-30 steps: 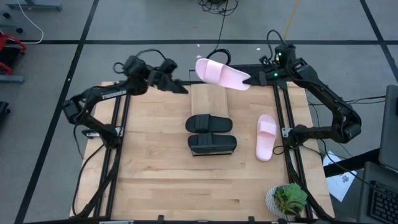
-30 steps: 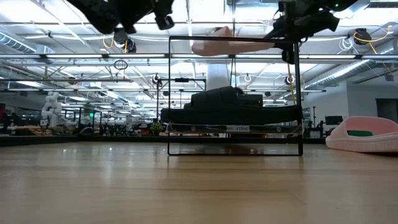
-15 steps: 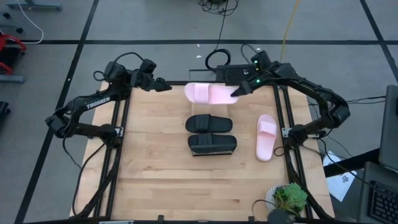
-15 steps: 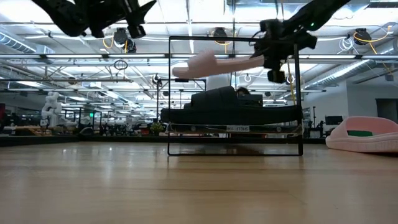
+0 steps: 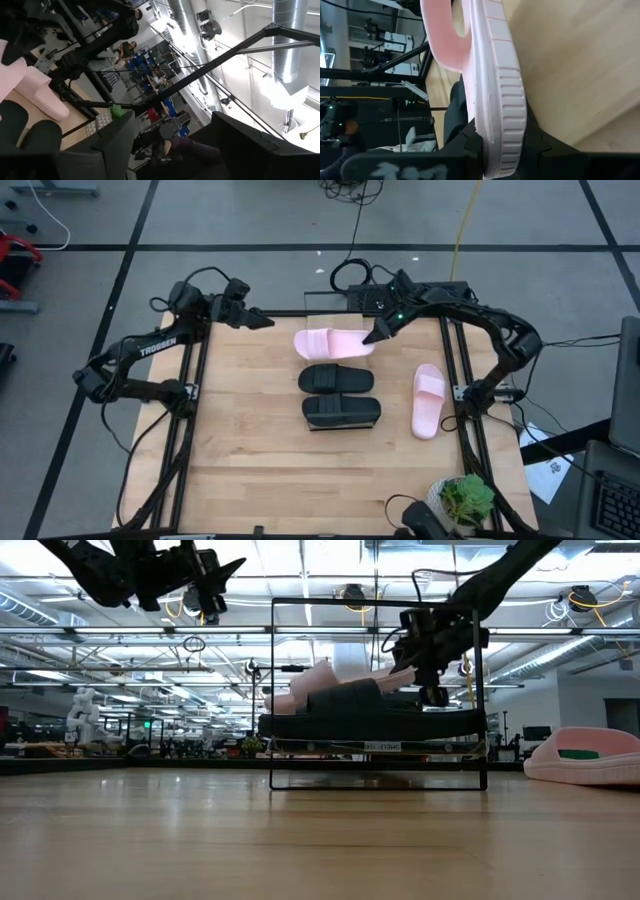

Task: Pick and place slides into the shelf
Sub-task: Put the left pink slide on the shelf

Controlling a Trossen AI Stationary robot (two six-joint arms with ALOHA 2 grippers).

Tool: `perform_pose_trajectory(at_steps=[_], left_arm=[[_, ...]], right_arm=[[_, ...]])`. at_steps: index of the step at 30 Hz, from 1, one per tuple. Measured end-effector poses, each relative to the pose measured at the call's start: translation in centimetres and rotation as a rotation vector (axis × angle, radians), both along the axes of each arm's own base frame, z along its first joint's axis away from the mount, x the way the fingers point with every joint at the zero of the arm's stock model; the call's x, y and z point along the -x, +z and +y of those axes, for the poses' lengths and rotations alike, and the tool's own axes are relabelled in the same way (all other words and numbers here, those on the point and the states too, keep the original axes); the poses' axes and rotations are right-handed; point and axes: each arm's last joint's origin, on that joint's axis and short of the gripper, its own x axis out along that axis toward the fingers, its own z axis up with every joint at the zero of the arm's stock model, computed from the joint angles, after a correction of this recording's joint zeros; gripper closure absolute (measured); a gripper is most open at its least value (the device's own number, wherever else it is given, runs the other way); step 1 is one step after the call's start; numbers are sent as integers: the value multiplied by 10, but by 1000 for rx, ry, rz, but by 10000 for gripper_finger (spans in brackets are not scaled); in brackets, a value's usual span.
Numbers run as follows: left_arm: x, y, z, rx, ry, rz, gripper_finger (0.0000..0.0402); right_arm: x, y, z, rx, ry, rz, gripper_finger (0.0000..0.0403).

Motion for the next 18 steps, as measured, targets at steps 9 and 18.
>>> perform_pose_trajectory(at_steps=[9, 18], left_arm=[[4, 0, 3, -18, 21, -6, 142], [4, 0, 4, -25, 27, -9, 142]], right_arm=[[-6, -19, -8, -9, 12, 15, 349], [-2, -21, -17, 18, -27, 17, 349]])
